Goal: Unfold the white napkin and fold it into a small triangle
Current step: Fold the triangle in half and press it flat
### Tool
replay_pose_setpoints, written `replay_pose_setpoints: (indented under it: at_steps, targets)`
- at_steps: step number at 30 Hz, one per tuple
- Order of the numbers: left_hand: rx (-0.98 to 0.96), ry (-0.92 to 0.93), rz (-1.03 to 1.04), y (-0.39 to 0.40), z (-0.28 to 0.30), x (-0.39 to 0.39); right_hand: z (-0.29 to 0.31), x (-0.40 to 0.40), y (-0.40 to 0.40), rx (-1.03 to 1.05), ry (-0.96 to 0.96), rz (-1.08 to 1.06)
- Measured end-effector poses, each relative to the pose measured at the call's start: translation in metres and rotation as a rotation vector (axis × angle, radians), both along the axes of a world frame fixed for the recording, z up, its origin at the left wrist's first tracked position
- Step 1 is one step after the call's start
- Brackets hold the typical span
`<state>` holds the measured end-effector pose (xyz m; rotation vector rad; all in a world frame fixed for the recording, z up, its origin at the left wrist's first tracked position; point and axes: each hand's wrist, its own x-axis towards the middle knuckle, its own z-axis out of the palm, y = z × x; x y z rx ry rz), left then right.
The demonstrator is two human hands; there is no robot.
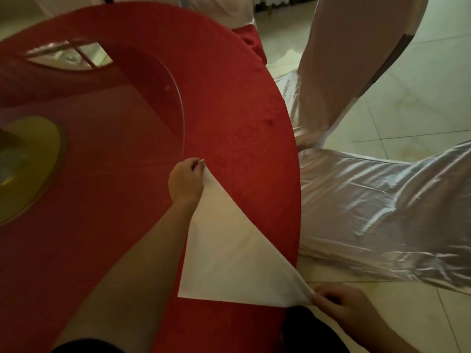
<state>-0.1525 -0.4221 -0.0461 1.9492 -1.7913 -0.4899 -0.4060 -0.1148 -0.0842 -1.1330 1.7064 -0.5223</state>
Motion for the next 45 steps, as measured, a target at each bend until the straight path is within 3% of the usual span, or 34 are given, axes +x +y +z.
replay_pose_setpoints:
  at_steps: [12,17,20,24,31,37,45]
  targets:
    - [-0.092,-0.184,-0.031,0.006,-0.023,-0.009,0.0,-0.002,-0.007,0.143,-0.143,-0.15]
    - [-0.21,-0.176,-0.063,0.064,-0.012,-0.009,0.006,-0.004,-0.014,0.135,-0.156,-0.094]
    - [-0.126,-0.162,-0.066,0.144,-0.019,-0.006,0.012,-0.005,-0.018,0.036,0.037,0.029]
    - [0.038,-0.278,-0.003,0.228,-0.029,0.003,0.024,-0.001,-0.032,-0.206,0.252,0.185]
    - [0.154,-0.296,0.147,0.266,-0.029,0.002,0.048,0.079,-0.085,-0.695,0.339,0.874]
    - [0.232,-0.309,0.145,0.272,-0.036,-0.003,0.04,0.157,-0.132,-0.718,0.409,1.284]
    - [0.331,-0.34,0.278,0.267,-0.041,-0.006,0.005,0.158,-0.184,-0.776,0.54,1.517]
